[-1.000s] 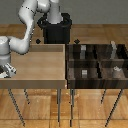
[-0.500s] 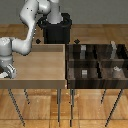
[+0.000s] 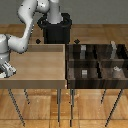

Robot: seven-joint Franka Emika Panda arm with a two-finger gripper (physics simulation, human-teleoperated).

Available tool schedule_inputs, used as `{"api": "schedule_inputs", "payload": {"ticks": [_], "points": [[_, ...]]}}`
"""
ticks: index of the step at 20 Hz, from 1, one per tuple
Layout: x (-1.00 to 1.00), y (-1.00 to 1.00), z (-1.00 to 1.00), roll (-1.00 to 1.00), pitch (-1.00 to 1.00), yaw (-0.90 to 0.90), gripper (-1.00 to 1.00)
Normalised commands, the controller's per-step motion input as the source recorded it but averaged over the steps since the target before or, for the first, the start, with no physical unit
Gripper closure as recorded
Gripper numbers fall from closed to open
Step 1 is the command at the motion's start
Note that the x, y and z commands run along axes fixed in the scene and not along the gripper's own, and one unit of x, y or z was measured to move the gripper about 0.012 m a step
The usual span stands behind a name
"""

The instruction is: Place the milk carton into the appropriate compartment.

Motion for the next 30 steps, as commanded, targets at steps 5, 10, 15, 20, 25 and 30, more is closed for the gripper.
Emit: {"api": "schedule_inputs", "payload": {"ticks": [5, 10, 15, 20, 25, 30], "points": [[-0.04, 0.40, 0.00, 0.00, 0.00, 0.00, -1.00], [-0.60, 0.00, 0.00, 0.00, 0.00, 0.00, -1.00], [-0.60, 0.00, 0.00, 0.00, 0.00, 0.00, -1.00], [0.00, 0.00, -0.60, 0.00, 0.00, 0.00, -1.00], [0.00, 0.00, -1.00, 0.00, 0.00, 0.00, -1.00], [0.00, 0.00, -1.00, 0.00, 0.00, 0.00, -1.00]]}}
